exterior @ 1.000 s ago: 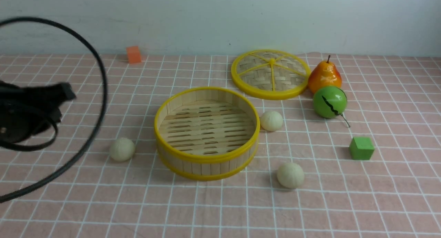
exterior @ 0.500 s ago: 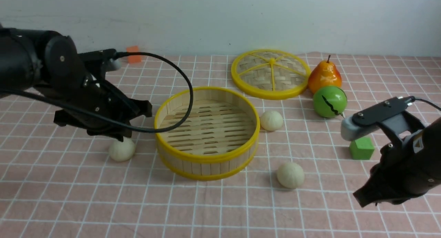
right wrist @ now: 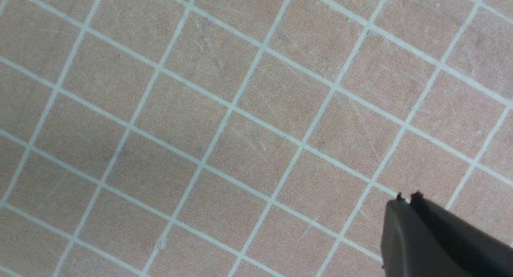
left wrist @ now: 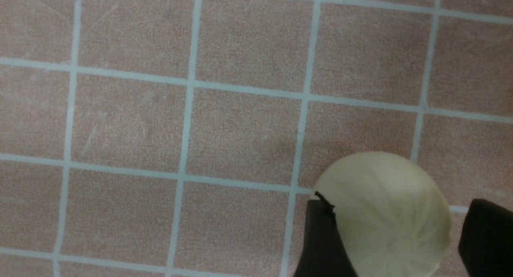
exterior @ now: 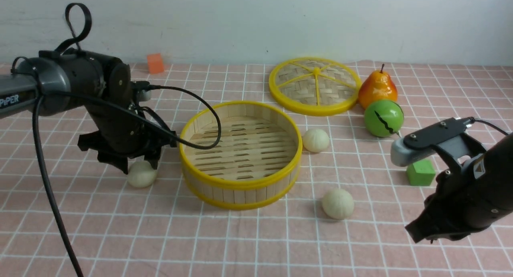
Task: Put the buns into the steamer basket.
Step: Use the left arm to grab a steamed stuffed bun, then use the left arm to put the steamed stuffed bun into the steamer
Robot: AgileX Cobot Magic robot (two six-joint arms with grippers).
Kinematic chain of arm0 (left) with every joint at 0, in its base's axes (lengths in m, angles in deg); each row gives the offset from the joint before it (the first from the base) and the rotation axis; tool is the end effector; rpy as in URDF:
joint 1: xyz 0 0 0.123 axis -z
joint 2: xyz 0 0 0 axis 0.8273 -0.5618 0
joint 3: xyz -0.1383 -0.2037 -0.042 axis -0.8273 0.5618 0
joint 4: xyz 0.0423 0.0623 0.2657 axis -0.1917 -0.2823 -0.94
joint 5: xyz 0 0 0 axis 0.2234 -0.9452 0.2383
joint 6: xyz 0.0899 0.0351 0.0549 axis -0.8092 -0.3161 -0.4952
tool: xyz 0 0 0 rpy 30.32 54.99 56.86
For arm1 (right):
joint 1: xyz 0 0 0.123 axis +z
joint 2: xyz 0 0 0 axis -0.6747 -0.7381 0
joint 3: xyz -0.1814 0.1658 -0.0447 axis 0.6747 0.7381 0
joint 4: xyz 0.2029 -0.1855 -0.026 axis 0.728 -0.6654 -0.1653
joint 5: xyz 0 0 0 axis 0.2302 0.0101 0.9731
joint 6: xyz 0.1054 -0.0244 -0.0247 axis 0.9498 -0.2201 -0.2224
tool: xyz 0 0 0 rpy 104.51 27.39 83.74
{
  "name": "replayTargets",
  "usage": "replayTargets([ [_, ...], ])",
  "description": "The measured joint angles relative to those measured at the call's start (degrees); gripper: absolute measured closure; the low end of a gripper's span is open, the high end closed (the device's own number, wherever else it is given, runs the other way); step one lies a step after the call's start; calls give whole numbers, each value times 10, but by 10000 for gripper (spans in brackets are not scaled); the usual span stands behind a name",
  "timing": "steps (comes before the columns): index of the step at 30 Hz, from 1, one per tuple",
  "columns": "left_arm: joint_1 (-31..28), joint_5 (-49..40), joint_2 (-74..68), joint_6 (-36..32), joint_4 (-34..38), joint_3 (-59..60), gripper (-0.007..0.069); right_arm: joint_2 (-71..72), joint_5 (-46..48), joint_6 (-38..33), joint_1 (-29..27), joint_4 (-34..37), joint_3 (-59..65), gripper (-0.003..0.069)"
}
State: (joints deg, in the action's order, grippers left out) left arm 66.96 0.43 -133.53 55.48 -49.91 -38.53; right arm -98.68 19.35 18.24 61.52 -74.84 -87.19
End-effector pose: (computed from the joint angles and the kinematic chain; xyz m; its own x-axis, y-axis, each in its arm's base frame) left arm 0.4298 -0.0769 0.1287 -0.9279 -0.0987 -0.3596 -0.0915 0.9951 -0.0371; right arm 0.2774 0.1048 0.1890 -0.8672 -0.3464 -0.3577 -0.3898 0.9192 0.0548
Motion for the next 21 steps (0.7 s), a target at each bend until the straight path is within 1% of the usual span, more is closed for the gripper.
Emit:
replayTargets([
  [2, 0, -2, -7, 8, 0, -1, 272, 0, 0, 0, 0, 1, 0, 645],
  [4, 0, -9, -8, 10, 0, -4, 368, 0, 0, 0, 0, 1, 0, 642],
  [6, 0, -21, -9, 10, 0, -17, 495, 0, -3, 0, 0, 1, 0, 640],
  [7, 0, -21, -9, 10, 0, -18, 507, 0, -4, 0, 0, 1, 0, 640],
  [8, 0, -28, -9, 9, -1, -24, 542, 0, -6, 0, 0, 1, 0, 639],
  [9, 0, -45, -5, 2, 0, -41, 611, 0, -9, 0, 0, 1, 0, 638],
  [10, 1, -59, 1, -8, 2, -59, 626, 0, -12, 0, 0, 1, 0, 637],
  [13, 7, -78, 28, -24, 7, -95, 626, 0, -15, 0, 0, 1, 0, 634],
  [16, 29, -85, 52, -38, 27, -134, 626, 0, -21, 0, 0, 1, 0, 631],
  [19, 67, -63, 52, -63, 43, -151, 626, -10, -24, 0, 0, 1, 0, 627],
  [21, 79, -55, 42, -71, 45, -151, 626, -15, -24, 0, 0, 2, 0, 627],
])
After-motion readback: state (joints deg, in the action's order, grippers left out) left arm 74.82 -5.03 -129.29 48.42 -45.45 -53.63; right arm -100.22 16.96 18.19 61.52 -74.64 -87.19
